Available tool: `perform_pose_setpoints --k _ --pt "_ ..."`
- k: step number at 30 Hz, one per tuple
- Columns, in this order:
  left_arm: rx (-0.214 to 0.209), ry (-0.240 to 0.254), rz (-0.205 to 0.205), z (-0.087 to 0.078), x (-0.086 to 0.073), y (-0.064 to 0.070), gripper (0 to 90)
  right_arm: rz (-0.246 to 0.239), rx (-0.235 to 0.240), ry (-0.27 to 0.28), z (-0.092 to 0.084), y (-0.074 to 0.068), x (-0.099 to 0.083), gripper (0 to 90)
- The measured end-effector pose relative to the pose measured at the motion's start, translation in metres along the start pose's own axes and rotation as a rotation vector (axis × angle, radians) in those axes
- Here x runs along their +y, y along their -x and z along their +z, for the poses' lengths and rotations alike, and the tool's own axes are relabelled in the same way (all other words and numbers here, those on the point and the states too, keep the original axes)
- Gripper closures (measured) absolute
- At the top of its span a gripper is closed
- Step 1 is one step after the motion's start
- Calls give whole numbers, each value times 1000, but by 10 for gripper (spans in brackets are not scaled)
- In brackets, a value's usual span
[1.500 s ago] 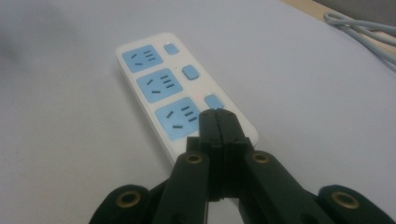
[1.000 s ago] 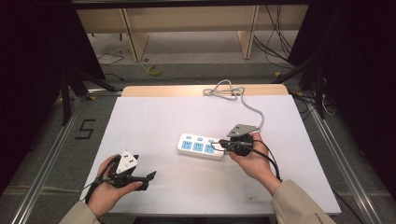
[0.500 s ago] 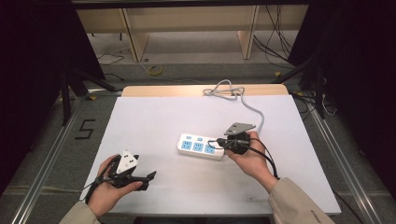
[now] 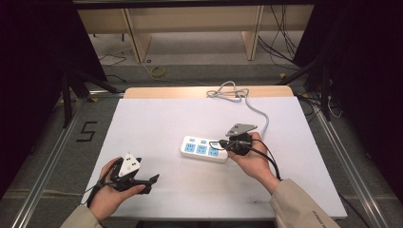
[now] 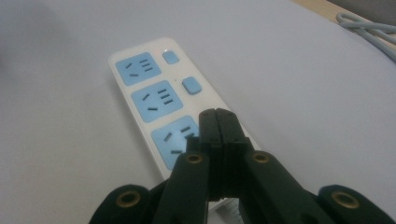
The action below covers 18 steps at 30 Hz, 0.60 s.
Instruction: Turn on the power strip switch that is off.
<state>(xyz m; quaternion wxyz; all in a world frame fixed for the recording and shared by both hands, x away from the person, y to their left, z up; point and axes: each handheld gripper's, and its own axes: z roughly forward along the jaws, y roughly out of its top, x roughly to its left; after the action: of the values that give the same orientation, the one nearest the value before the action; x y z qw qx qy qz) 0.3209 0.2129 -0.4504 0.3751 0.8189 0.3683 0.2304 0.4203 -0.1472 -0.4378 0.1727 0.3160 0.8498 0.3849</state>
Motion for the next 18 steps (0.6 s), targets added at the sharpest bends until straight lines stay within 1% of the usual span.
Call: perform_pose_setpoints --k 18 --pt "0 4 -4 0 0 0 151 -1 0 -10 12 1 7 900"
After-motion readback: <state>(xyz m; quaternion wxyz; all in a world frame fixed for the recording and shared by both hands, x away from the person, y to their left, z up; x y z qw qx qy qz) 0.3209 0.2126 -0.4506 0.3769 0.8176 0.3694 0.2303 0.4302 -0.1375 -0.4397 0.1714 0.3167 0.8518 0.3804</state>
